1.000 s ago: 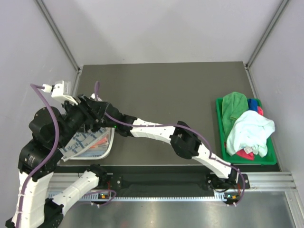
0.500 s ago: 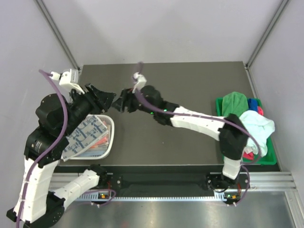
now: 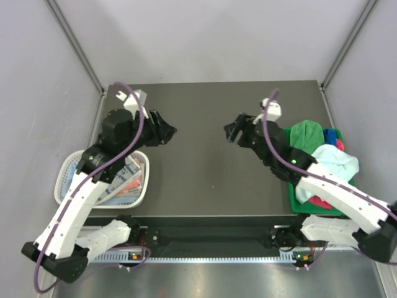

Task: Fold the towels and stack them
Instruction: Grab crumpled towel

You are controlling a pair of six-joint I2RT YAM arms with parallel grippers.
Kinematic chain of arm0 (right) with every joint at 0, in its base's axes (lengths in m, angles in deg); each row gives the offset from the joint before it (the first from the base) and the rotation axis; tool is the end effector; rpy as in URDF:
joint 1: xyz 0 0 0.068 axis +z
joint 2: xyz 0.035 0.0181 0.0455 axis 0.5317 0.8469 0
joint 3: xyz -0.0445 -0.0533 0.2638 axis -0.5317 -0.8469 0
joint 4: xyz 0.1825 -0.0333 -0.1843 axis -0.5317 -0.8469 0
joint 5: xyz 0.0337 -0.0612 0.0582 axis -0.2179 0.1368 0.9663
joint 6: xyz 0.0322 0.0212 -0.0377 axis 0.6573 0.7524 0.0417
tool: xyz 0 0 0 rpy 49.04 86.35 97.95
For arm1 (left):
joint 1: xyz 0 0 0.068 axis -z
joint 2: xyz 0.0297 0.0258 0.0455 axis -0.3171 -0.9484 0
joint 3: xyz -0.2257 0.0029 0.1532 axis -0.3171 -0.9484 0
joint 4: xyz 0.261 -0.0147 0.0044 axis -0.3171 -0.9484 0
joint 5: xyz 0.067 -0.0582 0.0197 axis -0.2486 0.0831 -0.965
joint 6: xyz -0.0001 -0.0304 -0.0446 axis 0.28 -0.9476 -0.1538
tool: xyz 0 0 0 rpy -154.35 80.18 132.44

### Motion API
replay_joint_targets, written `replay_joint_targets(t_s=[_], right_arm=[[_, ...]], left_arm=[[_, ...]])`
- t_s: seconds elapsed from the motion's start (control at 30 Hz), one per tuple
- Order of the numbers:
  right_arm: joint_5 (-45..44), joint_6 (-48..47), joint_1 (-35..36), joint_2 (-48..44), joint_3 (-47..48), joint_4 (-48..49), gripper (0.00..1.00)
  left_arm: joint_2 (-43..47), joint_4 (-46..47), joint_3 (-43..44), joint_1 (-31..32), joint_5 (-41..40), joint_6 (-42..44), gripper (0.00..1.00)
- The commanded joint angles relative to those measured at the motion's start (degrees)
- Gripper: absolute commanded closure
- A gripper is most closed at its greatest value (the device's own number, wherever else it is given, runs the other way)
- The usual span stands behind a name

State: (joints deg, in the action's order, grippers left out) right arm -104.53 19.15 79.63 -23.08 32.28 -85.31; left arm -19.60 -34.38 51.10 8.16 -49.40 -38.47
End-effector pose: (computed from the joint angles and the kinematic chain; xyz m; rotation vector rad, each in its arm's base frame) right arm 0.1865 0.1824 0.3618 0.1221 1.8563 0.6553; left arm 0.1646 -0.0859 0.4315 -0.0051 1.9568 -0.7475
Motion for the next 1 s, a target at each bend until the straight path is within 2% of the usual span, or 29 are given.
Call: replay_joint_targets(t_s=[0.0, 0.03, 0.07, 0.13, 0.2, 0.27, 0.3, 0.37, 0.4, 0.5, 0.7, 0.8, 0.97], right_arm=[[-13.48, 4.58, -2.15, -7.56, -2.94, -20.31, 0.27], [-14.98, 6.34, -2.59, -8.71, -3.21, -23.82, 0.26], [-16.38, 8.01, -3.29, -10.90, -3.65, -31.69, 0.24], [-19.80, 12.67, -5.57, -13.37, -5.84, -37.80, 0.16], [-20.09, 13.74, -9.42, -17.32, -9.25, -41.42, 0.12], [-17.73, 12.08, -13.12, -19.69, -10.94, -41.44, 0.12], [-16.41, 9.55, -17.49, -19.71, -11.73, -41.18, 0.12], [-14.73, 6.72, -22.34, -17.79, -12.52, -40.65, 0.12], [-13.68, 3.84, -27.94, -16.82, -12.88, -40.21, 0.13], [-9.28, 1.53, -35.18, -14.96, -12.44, -39.77, 0.16], [-9.19, 1.87, -42.31, -12.86, -13.23, -38.89, 0.16], [-8.14, 2.40, -44.51, -10.40, -13.41, -39.15, 0.27], [-5.86, 2.84, -45.66, -8.28, -14.90, -37.92, 0.34]], left_arm=[[-1.35, 6.84, -4.79, -0.11, 2.34, -1.12, 0.46], [-1.79, 7.46, -5.59, -0.02, 2.34, -1.12, 0.46], [-3.01, 7.90, -6.29, -0.02, 2.17, -1.12, 0.46], [-3.99, 8.86, -8.31, -0.11, 2.17, -1.03, 0.46], [-5.48, 10.53, -9.98, -0.11, 2.60, -1.03, 0.46], [-7.15, 11.24, -10.69, -0.11, 3.04, -0.85, 0.46], [-7.85, 11.59, -10.96, -0.02, 3.31, -0.77, 0.47], [-9.52, 11.51, -11.40, -0.02, 4.27, -0.50, 0.47], [-9.97, 11.59, -11.66, -0.11, 4.71, -0.33, 0.47], [-10.67, 11.68, -12.27, -0.11, 5.59, 0.38, 0.47], [-10.67, 13.96, -14.56, -0.11, 7.26, 0.47, 0.47], [-11.29, 15.28, -15.44, -0.02, 9.36, -0.32, 0.48], [-10.15, 16.95, -17.55, -0.02, 9.90, -0.50, 0.48]])
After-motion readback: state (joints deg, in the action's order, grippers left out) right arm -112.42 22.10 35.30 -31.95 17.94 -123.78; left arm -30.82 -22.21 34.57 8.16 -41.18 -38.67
